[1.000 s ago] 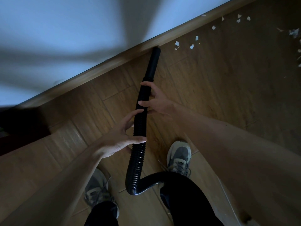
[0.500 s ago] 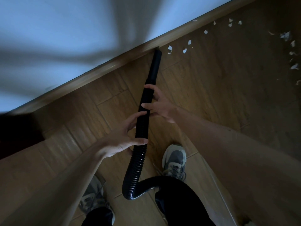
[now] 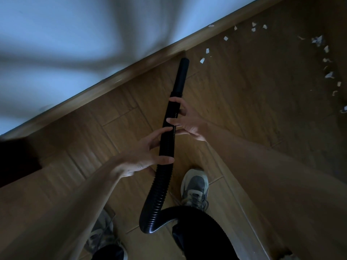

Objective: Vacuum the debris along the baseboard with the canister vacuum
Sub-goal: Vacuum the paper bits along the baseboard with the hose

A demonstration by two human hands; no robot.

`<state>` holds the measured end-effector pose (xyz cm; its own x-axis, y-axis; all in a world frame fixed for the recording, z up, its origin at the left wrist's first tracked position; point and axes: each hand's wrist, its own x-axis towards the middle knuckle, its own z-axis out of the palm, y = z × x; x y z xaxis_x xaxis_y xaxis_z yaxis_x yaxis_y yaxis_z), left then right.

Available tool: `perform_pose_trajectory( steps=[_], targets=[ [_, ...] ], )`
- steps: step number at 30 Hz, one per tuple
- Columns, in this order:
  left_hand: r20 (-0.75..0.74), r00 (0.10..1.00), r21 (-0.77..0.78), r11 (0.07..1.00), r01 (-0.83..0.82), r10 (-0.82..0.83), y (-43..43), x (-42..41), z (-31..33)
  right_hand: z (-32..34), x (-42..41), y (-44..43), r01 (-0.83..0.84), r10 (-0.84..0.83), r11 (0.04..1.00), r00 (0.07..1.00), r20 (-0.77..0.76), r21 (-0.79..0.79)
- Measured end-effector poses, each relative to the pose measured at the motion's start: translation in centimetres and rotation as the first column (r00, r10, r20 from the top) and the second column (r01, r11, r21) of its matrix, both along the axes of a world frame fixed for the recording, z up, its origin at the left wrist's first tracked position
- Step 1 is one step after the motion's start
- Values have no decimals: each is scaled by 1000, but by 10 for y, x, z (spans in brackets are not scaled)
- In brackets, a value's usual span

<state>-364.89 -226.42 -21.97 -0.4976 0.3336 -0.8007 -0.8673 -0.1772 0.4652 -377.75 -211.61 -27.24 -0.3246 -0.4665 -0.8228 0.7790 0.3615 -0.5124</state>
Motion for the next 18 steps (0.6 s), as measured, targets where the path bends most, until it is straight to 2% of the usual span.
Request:
perform_pose_trajectory(
  steps=[6,18],
  targets=[
    [44,999,5,1000,31,-31,5,-7,1,-1,-5,9,20,-20,1000,1000,6,7],
    [40,992,24,992,122,-123,29,-36,4,-1,-17,48,99,-99,994,995,10,37]
  ],
)
